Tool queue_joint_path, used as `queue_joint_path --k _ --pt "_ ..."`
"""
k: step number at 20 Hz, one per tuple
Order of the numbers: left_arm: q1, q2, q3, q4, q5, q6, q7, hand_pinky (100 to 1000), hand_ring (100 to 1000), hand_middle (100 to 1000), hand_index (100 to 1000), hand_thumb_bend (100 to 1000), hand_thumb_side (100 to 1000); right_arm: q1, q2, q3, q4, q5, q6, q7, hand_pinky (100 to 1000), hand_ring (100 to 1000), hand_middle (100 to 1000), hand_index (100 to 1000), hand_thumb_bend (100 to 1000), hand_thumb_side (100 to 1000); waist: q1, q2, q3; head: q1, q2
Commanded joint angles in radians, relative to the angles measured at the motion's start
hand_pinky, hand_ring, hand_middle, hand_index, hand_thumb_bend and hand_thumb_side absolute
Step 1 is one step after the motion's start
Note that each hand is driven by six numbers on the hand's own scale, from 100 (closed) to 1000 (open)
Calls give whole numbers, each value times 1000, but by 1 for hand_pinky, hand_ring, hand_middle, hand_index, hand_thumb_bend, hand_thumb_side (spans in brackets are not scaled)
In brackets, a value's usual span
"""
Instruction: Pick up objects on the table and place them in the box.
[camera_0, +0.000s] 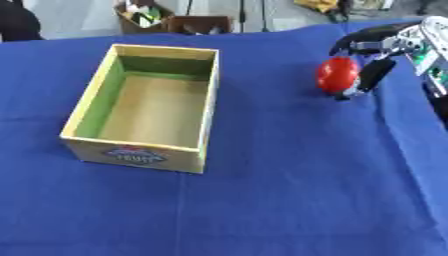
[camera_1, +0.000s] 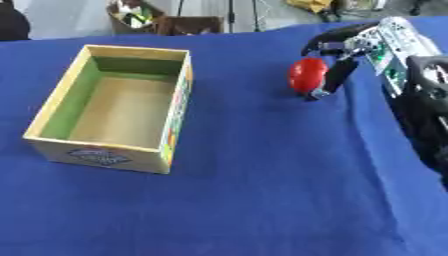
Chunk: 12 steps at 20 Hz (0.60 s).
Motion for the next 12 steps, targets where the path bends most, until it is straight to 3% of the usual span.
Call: queue_joint_path --k 1,12 --pt "-12 7 -3 -13 5 -2 -4 100 242 348 684 100 733 -26 -18 -17 8 13 -1 -24 723 870 966 1000 499 487 0 -17 2 -5 -13" --pt "-13 6 -6 -10 8 -4 -9 100 242 348 682 100 733 -29 -13 -26 52 21 0 -89 693 843 952 1000 424 481 7 -8 10 -14 -20"
